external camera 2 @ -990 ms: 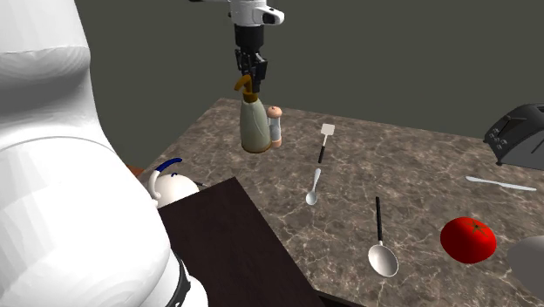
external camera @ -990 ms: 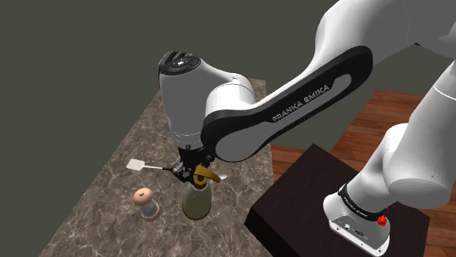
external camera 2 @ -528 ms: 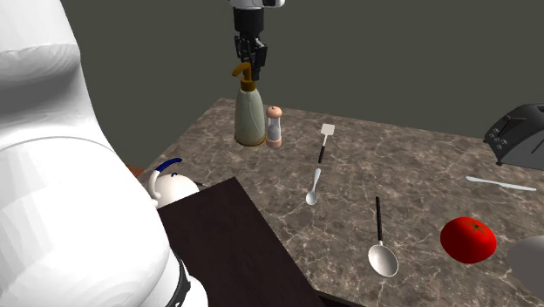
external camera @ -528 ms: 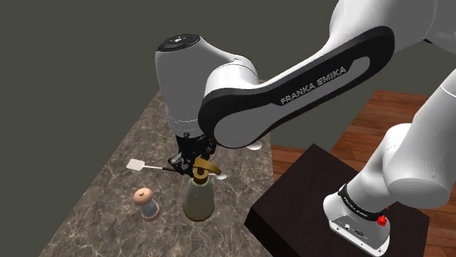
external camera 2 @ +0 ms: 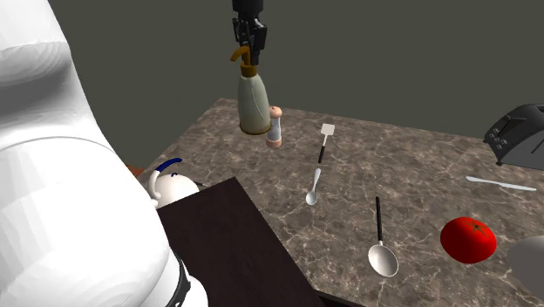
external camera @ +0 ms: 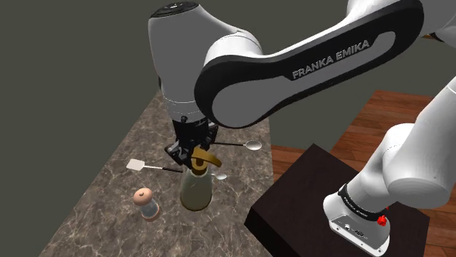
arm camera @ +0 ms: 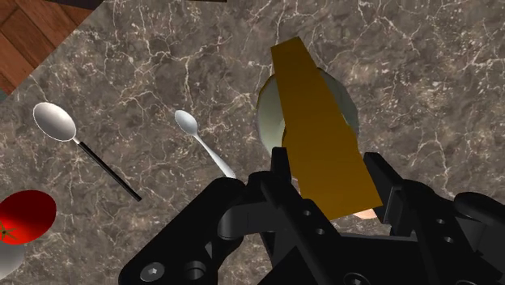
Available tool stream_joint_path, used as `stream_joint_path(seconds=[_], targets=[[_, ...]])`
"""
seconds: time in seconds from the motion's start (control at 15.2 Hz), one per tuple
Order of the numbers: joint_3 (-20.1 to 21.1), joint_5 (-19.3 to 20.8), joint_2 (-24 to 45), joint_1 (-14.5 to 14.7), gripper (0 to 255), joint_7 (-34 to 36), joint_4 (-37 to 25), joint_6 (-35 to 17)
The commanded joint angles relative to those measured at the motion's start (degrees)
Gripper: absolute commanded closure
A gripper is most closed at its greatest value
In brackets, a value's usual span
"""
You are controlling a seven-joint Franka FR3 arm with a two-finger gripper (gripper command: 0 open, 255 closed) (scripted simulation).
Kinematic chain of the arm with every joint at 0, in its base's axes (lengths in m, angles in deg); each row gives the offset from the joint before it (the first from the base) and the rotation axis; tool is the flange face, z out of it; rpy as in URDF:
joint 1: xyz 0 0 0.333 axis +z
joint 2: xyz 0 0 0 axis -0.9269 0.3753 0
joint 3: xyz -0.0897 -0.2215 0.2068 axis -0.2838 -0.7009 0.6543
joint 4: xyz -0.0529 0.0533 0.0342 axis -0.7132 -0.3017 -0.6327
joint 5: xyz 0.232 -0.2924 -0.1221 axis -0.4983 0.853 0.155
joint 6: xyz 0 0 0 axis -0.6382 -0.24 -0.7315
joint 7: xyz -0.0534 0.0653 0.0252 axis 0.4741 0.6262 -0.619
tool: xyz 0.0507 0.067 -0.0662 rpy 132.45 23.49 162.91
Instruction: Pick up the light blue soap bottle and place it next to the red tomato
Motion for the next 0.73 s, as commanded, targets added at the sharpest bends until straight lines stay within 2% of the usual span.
stream_joint_path(seconds=[0.0,0.66], targets=[[0.0,-0.5,-0.8,-0.1,255,-0.3,-0.6,1.3],[-0.2,-1.5,-2.7,-0.3,255,-1.1,-6.5,8.8]])
